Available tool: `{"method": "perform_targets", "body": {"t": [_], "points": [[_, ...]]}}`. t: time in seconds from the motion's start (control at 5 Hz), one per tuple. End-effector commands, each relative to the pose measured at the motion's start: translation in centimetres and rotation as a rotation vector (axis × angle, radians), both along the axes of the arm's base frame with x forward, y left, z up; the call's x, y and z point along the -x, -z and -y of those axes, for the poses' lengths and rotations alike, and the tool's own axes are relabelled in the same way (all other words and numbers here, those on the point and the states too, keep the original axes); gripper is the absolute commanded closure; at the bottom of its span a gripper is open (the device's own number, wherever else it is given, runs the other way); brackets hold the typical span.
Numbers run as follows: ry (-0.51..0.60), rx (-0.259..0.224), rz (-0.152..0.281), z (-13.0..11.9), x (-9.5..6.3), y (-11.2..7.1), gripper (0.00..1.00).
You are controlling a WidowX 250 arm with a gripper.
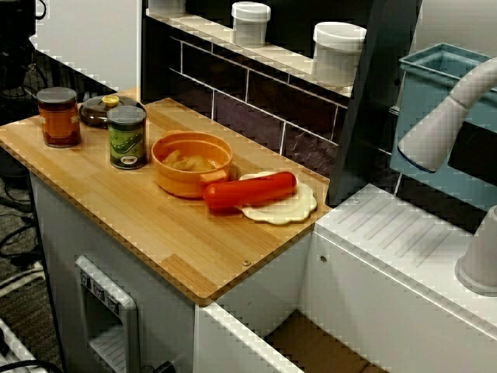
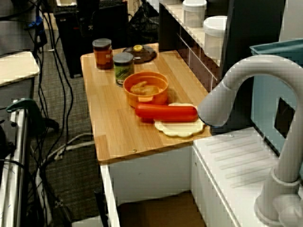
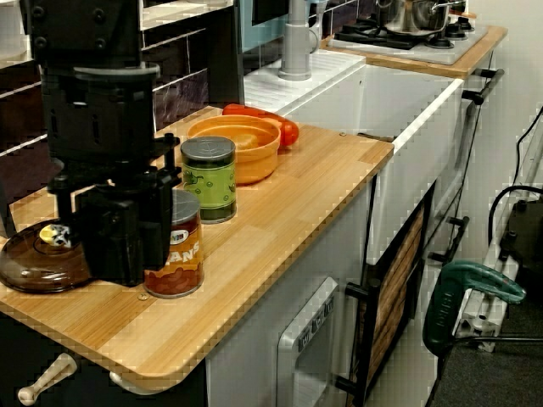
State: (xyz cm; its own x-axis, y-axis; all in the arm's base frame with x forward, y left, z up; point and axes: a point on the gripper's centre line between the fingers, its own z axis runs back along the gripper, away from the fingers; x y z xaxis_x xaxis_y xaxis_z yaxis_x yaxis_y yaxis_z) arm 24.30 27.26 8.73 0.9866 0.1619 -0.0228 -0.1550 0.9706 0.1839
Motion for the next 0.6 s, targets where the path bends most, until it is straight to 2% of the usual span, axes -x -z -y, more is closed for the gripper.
{"method": "perform_targets", "body": {"t": [0.0,0.4], "points": [[-0.002,-0.051,0.031,-0.7,-0.3,-1.7,1.0],[-0.006,-0.054,0.035,0.6,-0.6,-1.2,1.0]]}}
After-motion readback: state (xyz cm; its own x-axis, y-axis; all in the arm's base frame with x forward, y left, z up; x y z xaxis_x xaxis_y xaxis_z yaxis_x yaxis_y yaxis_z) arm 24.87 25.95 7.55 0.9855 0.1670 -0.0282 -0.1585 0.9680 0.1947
